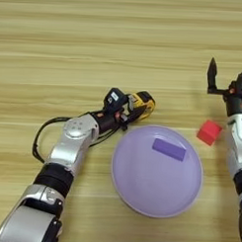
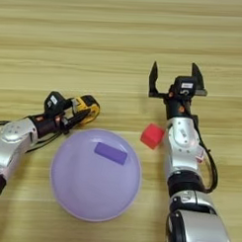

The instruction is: Move the objects on the table

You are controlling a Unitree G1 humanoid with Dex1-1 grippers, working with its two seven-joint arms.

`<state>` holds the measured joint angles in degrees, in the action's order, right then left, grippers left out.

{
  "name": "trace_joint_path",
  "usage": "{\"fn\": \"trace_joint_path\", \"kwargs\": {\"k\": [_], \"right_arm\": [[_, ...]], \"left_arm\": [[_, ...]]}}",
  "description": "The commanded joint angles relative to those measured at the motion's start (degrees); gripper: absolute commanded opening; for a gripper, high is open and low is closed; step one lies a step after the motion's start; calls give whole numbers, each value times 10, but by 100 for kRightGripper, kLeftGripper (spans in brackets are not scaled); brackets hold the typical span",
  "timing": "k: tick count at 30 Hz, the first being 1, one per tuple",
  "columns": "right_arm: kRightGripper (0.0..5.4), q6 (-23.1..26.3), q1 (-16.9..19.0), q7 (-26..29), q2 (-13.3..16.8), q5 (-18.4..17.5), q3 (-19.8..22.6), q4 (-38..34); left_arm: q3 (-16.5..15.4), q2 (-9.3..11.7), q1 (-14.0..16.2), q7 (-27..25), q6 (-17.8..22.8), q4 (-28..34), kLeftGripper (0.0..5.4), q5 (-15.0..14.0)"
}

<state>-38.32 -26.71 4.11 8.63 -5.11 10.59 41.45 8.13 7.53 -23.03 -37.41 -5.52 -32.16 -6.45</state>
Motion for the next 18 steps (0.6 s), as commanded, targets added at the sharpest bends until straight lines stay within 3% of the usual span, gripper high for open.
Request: {"fn": "trace_joint_path", "kwargs": {"k": [1,18], "right_arm": [[540,-5,-15,-2,-2,0,0,1],[540,-2,-15,12,-5,-11,-1,1]], "left_arm": [[-1,2,-7,2,-3,-6,245,8],[-13,-4,12,-27,-17,70,245,-25]]}}
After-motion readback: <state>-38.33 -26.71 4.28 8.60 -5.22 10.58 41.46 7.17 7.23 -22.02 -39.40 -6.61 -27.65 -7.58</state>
